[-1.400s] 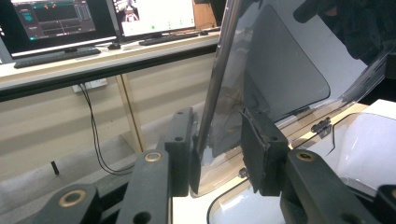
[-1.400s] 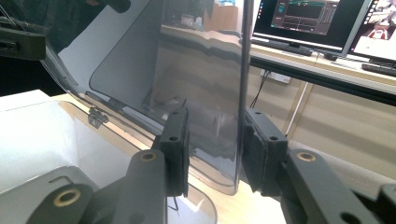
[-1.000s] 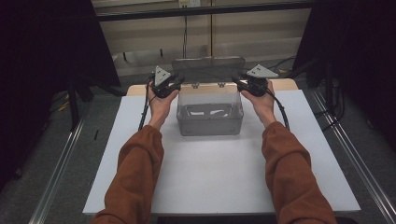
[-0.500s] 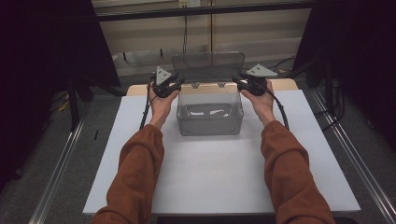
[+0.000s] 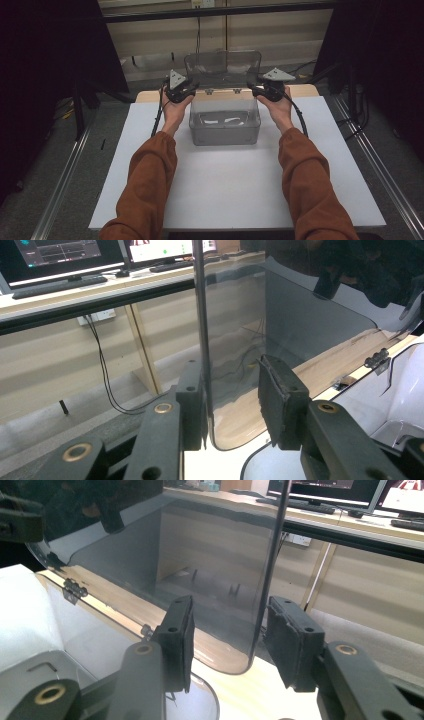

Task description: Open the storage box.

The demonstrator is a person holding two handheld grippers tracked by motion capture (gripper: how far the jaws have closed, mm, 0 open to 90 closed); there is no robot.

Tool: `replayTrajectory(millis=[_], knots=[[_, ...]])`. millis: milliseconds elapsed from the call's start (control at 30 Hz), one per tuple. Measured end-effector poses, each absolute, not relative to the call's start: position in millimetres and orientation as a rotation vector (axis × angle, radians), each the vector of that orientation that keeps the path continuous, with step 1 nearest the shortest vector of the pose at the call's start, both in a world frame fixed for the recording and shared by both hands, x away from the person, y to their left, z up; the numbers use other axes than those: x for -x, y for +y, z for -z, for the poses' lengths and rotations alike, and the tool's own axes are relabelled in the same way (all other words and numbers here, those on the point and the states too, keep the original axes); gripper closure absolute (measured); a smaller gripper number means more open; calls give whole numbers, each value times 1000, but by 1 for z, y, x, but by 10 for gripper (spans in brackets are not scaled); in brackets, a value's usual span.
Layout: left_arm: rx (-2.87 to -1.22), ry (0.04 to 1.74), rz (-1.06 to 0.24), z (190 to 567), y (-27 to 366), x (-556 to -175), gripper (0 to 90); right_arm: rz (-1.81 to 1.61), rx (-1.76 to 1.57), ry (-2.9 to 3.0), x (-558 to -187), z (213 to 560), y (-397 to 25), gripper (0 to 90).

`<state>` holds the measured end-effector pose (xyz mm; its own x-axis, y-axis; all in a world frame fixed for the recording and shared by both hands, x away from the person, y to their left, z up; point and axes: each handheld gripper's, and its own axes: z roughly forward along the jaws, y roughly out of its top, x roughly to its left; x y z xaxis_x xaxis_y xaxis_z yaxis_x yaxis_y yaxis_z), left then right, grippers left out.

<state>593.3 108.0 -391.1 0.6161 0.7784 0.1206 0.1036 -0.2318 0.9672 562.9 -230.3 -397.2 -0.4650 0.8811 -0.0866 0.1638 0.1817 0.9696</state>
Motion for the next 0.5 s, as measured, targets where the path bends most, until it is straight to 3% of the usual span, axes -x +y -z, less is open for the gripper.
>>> replayTrajectory(millis=[500], knots=[[-1710, 762, -722, 398, 109, -598, 660, -1345, -997, 1788, -570, 397, -232, 694]])
